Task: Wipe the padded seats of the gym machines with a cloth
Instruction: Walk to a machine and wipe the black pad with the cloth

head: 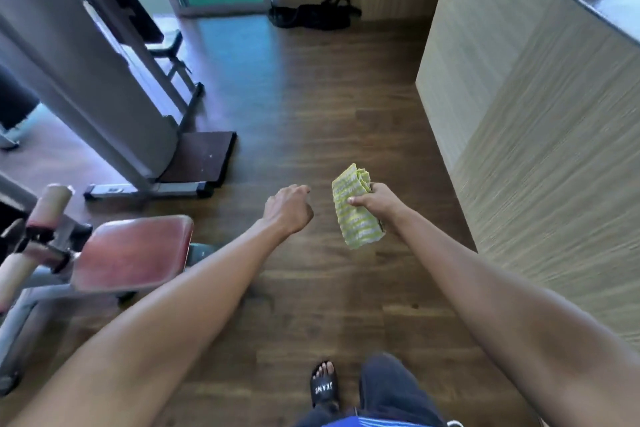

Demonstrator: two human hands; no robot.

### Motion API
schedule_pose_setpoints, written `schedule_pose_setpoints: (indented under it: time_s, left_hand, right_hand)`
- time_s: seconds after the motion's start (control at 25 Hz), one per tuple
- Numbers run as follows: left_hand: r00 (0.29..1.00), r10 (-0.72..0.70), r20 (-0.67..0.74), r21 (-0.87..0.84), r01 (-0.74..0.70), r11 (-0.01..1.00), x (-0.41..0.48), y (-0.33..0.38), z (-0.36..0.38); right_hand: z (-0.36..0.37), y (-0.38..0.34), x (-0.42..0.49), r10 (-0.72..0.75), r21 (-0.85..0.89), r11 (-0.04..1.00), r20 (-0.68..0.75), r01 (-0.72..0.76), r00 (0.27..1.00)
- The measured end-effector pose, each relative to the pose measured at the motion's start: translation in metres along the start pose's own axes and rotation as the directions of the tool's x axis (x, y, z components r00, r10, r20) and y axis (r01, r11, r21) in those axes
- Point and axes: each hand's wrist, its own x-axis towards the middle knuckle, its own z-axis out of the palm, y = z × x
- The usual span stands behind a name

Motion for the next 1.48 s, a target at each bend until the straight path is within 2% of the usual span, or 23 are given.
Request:
schedule_pose_setpoints:
  time_s: [0.28,0.64,0.92,1.24,1.48]
  left_hand:
    - [0.999,0.021,0.027,0.006,-0.021,1.000,0.209,0.001,-0.031]
    - [0.998,-0.065,0.013,-0.006,0.065,0.998,0.504,0.039,-0.100]
    - [1.000,-0.019,-0.012,-0.027,0.018,0.999,0.723,0.058,-0.145]
    - [0.999,0.017,-0.037,-0.038,-0.018,0.999,0.984,0.042,-0.207]
    - [0.997,-0.039,-0.063,-0.049,0.036,0.998,1.147,0.013,-0.249]
  right_hand:
    - [-0.042,-0.088,0.196,0.010,0.009,1.000,-0.045,-0.009,0.999]
    - [-0.131,-0.246,0.462,-0.019,-0.042,0.999,-0.005,0.019,1.000]
    - [-0.180,-0.343,0.644,-0.004,-0.104,0.995,-0.036,0.000,0.999]
    - [-0.207,-0.475,0.863,-0.014,-0.168,0.986,-0.063,0.004,0.998]
    - [-0.207,-0.567,1.025,-0.031,-0.197,0.980,-0.027,0.025,0.999]
